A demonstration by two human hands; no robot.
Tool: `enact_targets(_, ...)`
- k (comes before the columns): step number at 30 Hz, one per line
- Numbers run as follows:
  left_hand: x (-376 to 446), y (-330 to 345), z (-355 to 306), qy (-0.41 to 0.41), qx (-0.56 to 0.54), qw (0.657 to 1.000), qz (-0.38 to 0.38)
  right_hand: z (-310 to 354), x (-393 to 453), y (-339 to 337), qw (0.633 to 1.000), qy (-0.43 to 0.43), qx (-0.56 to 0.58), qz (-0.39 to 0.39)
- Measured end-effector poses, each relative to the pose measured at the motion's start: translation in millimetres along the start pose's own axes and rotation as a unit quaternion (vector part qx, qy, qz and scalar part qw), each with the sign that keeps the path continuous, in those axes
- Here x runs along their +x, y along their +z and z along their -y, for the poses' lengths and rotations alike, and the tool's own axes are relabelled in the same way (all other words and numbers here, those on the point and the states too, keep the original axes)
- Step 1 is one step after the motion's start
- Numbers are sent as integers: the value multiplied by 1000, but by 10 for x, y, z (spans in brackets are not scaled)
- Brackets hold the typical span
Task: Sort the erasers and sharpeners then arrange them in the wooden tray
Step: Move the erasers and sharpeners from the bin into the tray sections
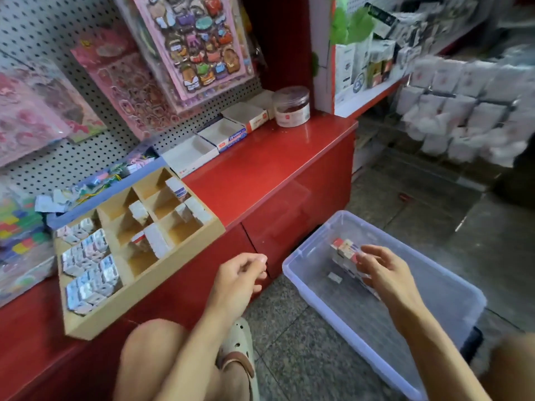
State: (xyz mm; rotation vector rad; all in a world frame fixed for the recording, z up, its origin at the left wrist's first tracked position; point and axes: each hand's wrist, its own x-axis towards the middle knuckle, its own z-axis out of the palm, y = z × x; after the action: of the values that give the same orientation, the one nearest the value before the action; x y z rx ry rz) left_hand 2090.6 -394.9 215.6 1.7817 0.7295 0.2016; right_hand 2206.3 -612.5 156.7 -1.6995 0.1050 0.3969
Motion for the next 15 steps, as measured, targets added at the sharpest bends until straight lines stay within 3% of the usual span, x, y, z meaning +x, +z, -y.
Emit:
enact_targets(7,265,975,713,-117,82,985,97,-791,225,-375,993,104,1,-64)
enact_targets(15,893,1670,1028,13,291,939,183,-1292,666,-393,978,165,32,-125)
